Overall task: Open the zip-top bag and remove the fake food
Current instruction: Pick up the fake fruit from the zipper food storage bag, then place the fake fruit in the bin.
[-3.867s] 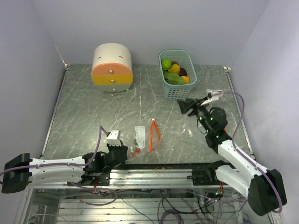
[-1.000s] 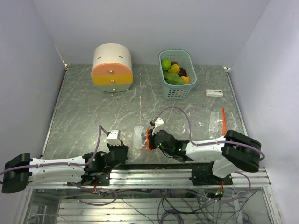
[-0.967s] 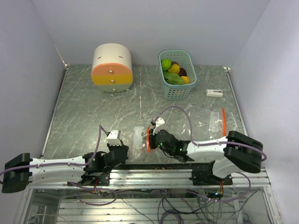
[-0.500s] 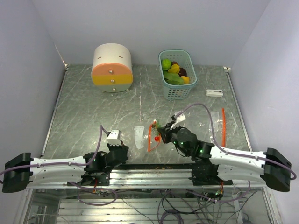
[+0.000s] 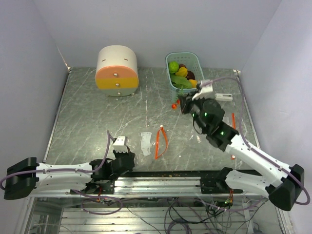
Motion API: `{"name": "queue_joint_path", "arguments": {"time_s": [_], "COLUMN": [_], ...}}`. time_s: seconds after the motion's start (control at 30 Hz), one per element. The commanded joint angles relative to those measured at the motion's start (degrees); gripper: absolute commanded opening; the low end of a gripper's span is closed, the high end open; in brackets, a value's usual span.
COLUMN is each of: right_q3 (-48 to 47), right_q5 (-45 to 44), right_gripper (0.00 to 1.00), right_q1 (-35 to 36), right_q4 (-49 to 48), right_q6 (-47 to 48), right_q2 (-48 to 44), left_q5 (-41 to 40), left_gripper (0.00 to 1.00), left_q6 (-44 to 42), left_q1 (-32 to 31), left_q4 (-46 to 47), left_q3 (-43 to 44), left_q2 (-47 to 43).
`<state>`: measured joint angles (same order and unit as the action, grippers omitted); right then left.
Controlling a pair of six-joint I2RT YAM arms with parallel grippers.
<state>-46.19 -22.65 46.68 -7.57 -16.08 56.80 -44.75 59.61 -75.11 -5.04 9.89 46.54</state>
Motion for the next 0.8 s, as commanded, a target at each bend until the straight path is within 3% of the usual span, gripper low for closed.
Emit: {"name": "queue_joint_path", "arguments": {"time_s": [0.0, 0.2, 0.37, 0.77], "right_q3": [-10.1, -25.9, -36.7, -59.3], "right_q5": [8.2, 16.7, 20.0, 22.1], "right_gripper": [0.00, 0.00, 0.00, 0.00], "right_q1": [-8.9, -22.8, -29.8, -35.5], "right_q4": [0.1, -1.3, -3.5, -5.1], "right_q6": [6.0, 4.8, 3.2, 6.0], "right_q2": [7.4, 25.3, 39.3, 64.3], "left_q5": [0.0, 0.5, 0.7, 0.8], "left_gripper": [0.07, 0.07, 0.07, 0.07], "left_q6": [0.4, 0.9, 0.5, 0.4], "left_q1": [-0.1, -0.2, -0.2, -0.1], "left_q4": [3.6, 5.6, 5.5, 6.2], "left_q3": [-1.2, -2.0, -1.4, -0.8], "left_q2": [1.2, 3.3, 3.8, 6.0]}}
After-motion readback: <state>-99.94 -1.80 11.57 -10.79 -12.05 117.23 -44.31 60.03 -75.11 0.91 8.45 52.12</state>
